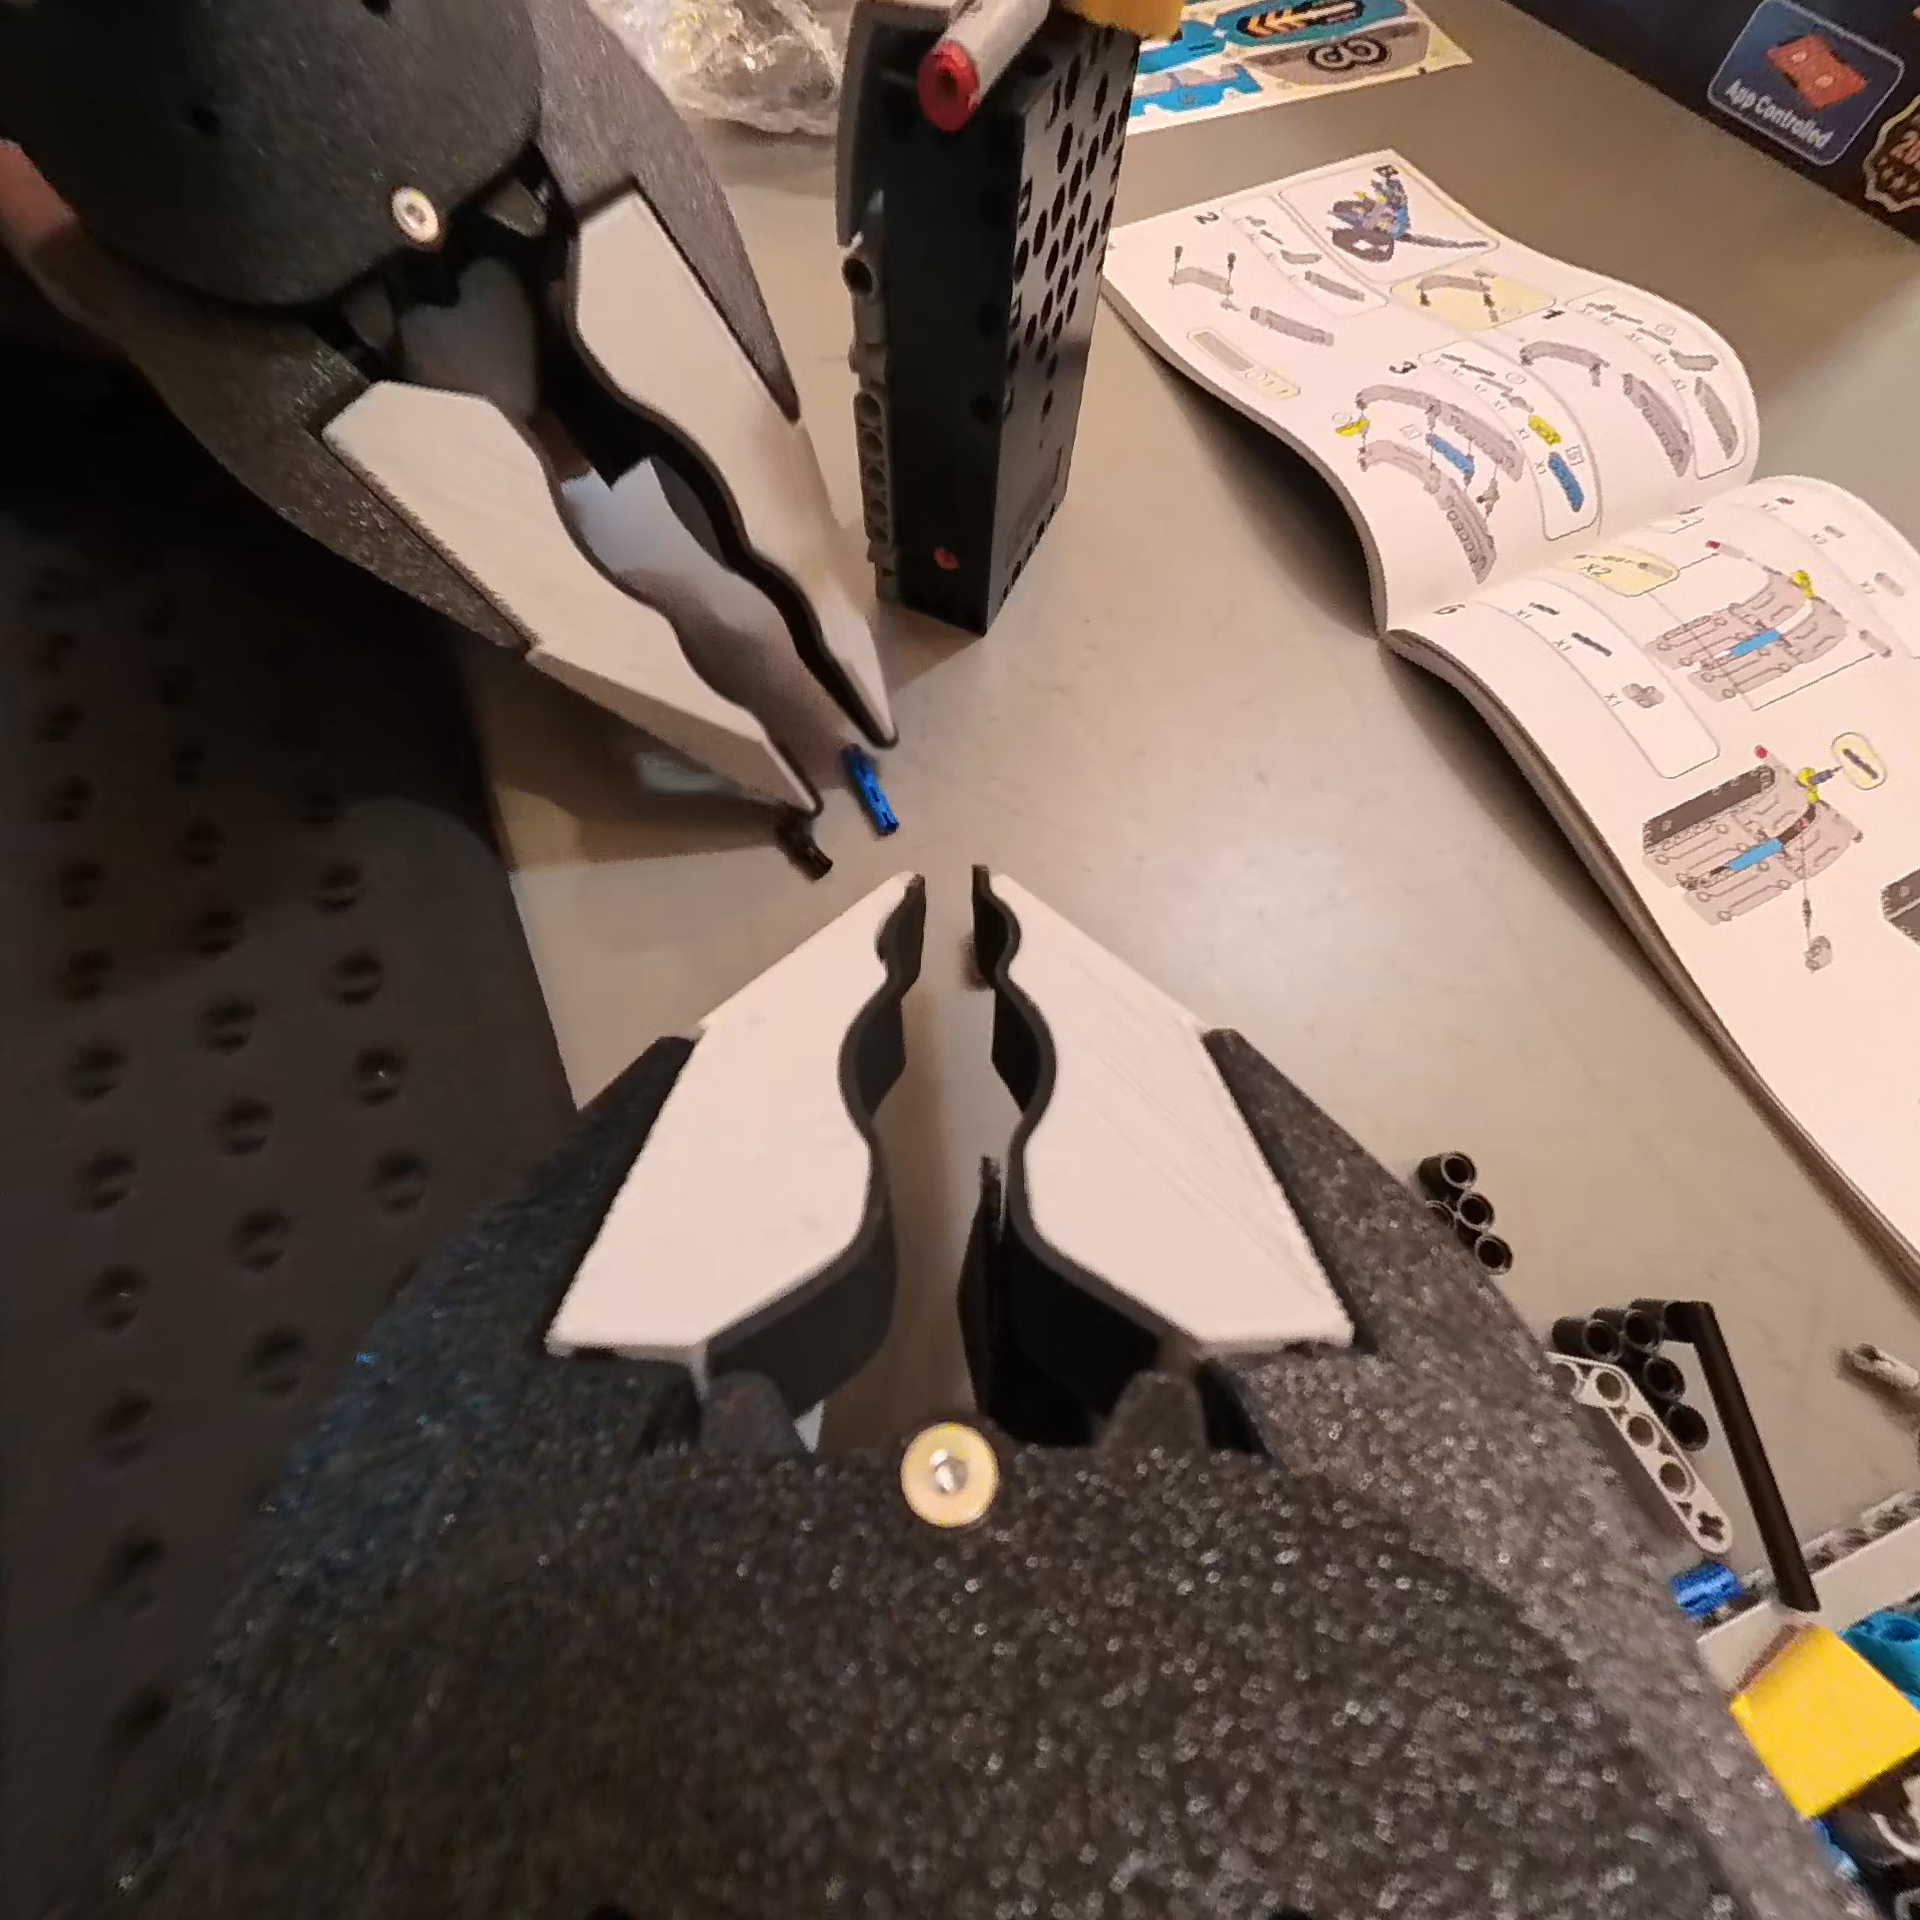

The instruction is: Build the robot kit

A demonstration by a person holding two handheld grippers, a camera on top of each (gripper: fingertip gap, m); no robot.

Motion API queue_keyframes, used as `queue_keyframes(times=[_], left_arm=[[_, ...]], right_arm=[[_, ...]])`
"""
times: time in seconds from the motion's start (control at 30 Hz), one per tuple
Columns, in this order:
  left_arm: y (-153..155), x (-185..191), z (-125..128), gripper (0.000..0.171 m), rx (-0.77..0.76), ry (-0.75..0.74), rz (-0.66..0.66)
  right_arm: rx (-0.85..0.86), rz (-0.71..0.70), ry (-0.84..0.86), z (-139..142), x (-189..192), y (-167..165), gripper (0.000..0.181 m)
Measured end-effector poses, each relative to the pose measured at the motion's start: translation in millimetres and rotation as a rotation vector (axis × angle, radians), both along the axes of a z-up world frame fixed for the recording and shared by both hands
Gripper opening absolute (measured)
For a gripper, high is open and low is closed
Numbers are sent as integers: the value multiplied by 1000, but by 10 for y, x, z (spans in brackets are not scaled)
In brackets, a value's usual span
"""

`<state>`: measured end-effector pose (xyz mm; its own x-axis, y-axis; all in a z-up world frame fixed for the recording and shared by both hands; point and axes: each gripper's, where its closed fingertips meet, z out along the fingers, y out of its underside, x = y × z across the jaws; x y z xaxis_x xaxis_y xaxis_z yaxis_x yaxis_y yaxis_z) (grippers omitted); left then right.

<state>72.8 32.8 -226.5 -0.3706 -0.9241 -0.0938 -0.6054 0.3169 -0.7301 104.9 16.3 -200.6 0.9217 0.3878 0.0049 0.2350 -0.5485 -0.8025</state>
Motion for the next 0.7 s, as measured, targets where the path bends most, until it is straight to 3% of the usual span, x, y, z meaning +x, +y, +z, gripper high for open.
queue_keyframes(times=[0.13, 0.27, 0.37, 0.47, 0.7], left_arm=[[-14, 6, 19, 18, -47, -4, -14], [-22, 4, 78, 18, -84, -31, -23], [4, 13, 20, 19, -82, 1, -7], [-24, 18, -11, 19, -62, 13, -29], [-80, 88, -28, 19, -41, 15, -54]], right_arm=[[31, -107, 2, 67, 218, 47, 6], [96, -472, -118, 200, 1087, -31, 5], [104, -592, -80, 259, 1475, -177, 7], [137, -573, 50, 303, 1445, -151, 8], [100, -472, -17, 190, 1243, 8, 7]])
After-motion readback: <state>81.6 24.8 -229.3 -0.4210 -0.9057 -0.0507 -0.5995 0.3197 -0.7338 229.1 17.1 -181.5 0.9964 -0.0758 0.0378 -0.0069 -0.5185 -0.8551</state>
